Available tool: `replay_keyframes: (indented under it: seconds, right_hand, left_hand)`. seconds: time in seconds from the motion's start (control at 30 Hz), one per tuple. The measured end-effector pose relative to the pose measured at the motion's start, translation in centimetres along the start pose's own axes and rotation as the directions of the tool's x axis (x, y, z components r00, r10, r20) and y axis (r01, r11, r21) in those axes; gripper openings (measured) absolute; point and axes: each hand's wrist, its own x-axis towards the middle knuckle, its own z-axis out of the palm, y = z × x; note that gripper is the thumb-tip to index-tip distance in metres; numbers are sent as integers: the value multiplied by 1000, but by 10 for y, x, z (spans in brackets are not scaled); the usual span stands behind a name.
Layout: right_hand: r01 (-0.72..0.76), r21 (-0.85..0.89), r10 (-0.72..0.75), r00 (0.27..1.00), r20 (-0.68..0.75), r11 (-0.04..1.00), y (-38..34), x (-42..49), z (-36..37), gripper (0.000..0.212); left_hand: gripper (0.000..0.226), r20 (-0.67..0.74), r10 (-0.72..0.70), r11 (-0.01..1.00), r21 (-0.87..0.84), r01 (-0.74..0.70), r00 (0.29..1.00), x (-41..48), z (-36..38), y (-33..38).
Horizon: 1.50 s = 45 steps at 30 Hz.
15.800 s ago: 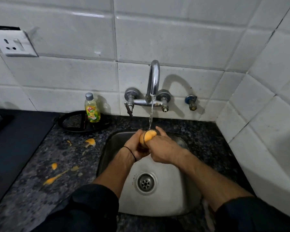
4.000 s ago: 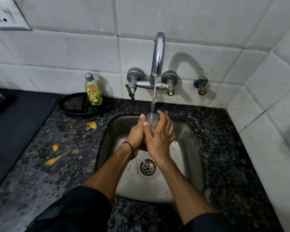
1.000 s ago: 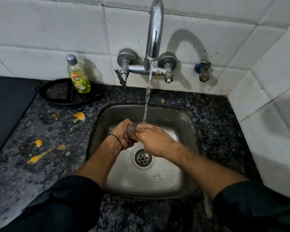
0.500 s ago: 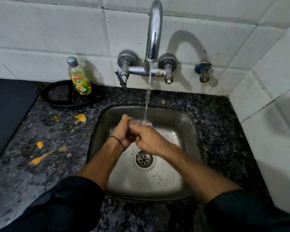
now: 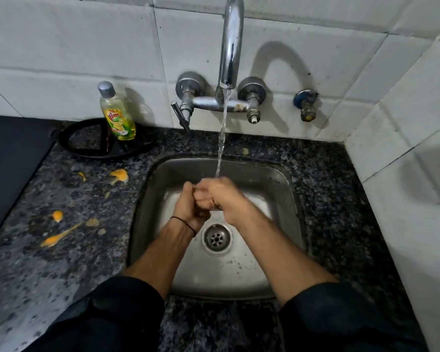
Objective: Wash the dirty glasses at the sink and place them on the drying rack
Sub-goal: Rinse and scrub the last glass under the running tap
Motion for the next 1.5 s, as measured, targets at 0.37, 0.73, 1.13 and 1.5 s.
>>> replay_keyframes:
  seconds: [0.37,0.73,1.13,1.5]
  right_hand:
    - [517,-839,-285,789,544,-170,17,-7,-33,25]
    - [132,-110,-138,989,-50,985,19,-3,-7,21]
    - [156,-473,-131,988,86,867,14,-11,-13,20]
    - [539,-819,-414,712,568,-196,28,-9,-26,24]
  left_hand:
    - [39,-42,-209,974,85,212,977,-7,-9,11]
    - [28,86,-47,999,15,45,995,-15,-3,-2]
    - [62,14,-152,988,4,151,988,-18,7,-8]
    - [51,93,-223,949,-205,238,970,-16,0,-4]
